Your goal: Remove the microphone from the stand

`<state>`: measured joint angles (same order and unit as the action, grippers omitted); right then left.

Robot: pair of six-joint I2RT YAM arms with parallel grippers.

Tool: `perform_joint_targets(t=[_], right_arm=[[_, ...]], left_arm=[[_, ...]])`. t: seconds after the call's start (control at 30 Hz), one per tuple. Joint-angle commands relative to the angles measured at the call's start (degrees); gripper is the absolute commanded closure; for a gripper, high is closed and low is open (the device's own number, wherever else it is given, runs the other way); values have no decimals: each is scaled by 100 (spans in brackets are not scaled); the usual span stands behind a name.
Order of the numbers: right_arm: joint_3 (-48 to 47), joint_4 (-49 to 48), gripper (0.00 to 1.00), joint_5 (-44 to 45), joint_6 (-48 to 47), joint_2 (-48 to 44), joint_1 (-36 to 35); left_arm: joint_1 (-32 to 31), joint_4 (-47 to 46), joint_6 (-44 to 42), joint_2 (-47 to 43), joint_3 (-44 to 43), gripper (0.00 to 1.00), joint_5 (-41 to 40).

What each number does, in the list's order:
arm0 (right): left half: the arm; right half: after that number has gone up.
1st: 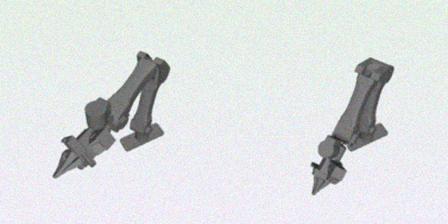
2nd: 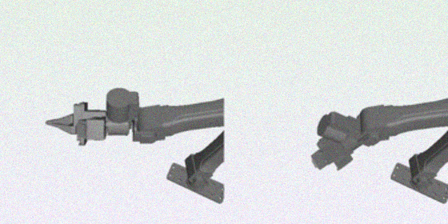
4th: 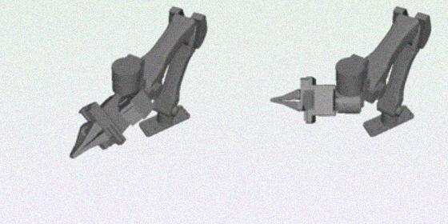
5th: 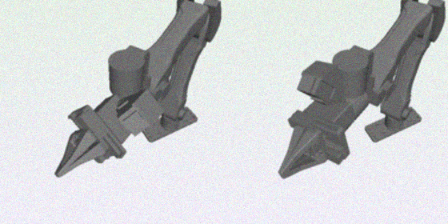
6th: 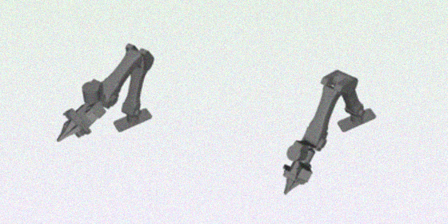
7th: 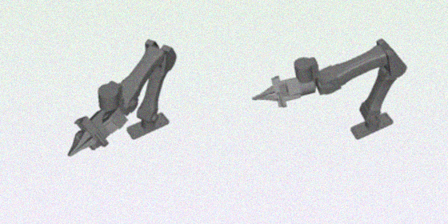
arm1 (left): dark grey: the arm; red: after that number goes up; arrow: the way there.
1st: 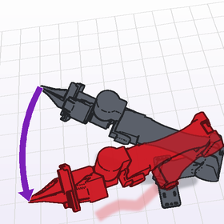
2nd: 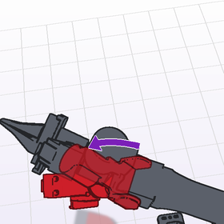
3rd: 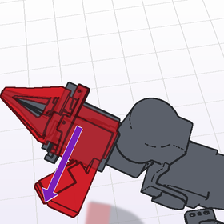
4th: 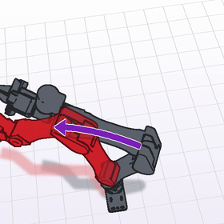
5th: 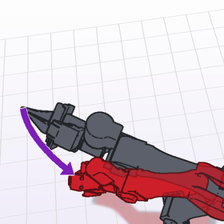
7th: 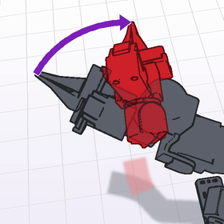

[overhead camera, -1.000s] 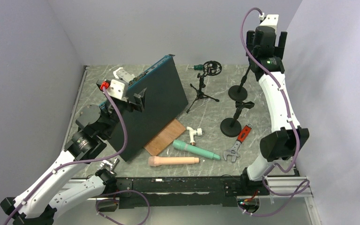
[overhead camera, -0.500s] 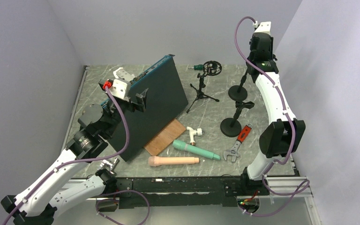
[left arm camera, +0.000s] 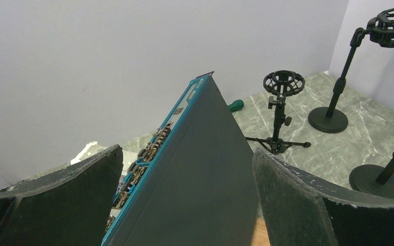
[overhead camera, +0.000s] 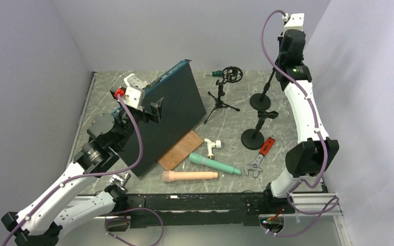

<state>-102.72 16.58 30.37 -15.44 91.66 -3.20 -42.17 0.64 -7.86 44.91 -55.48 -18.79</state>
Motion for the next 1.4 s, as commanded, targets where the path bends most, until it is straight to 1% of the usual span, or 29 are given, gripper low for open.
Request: perform_joint_targets(t=[0.0, 0.1, 0.17, 0.23, 0.3, 0.37, 0.47, 0.57, 0.67, 0.73, 0.77, 0.87, 0.97, 1.1, 1.17, 1.3, 1.37], right_arm=[[-6, -642, 88, -666, 113, -863, -2], [452, -1010, 91, -1357, 368, -1397, -8], [981, -1505, 93, -1761, 570, -1911, 0], [1466, -2022, 96, -2181, 807, -2317, -5], [1788, -2292, 98, -2777, 1111, -2648, -4], [2010, -2296, 98, -3682, 1441, -2880, -9], [2555, -2295, 99, -4790, 2045, -3153, -4], [3131, -2312, 99, -6051, 2426, -3405, -6], [3437, -2256, 100, -7454, 2663, -3486, -29], [3385, -1760, 100, -8045, 2508, -3481, -141], [3283, -1296, 100, -8151, 2293, -3476, -243], [2959, -49, 100, -8025, 1547, -3421, -634], [2554, 1241, 100, -7665, 812, -3223, -1287], [2133, 2584, 100, -7278, 380, -2807, -1892], [2010, 3131, 100, -6768, 258, -2620, -2182], [1837, 4005, 100, -4971, 197, -2238, -2864], [1788, 4362, 100, -4319, 236, -2031, -3155]], left_arm=[[-54, -223, 59, 31, 46, 1, 87], [-75, -214, 71, 51, 38, 1, 102], [-84, -214, 64, 62, 44, 1, 87], [-92, -222, 47, 62, 46, 1, 60], [-102, -230, 39, 69, 55, 1, 38], [-107, -223, 38, 71, 48, 1, 37], [-108, -218, 53, 72, 46, 1, 31], [-110, -242, 71, 92, 76, 1, 33], [-112, -221, 119, 150, 61, 1, 90], [-114, -208, 160, 182, 48, 1, 139], [-112, -201, 176, 193, 42, 1, 153], [-119, -192, 209, 196, 38, 1, 173], [-114, -221, 198, 177, 63, 1, 132], [-118, -236, 183, 171, 73, 1, 69], [-119, -255, 186, 159, 89, 1, 44], [-122, -301, 218, 150, 134, 1, -1], [-119, -314, 220, 157, 147, 1, -12]])
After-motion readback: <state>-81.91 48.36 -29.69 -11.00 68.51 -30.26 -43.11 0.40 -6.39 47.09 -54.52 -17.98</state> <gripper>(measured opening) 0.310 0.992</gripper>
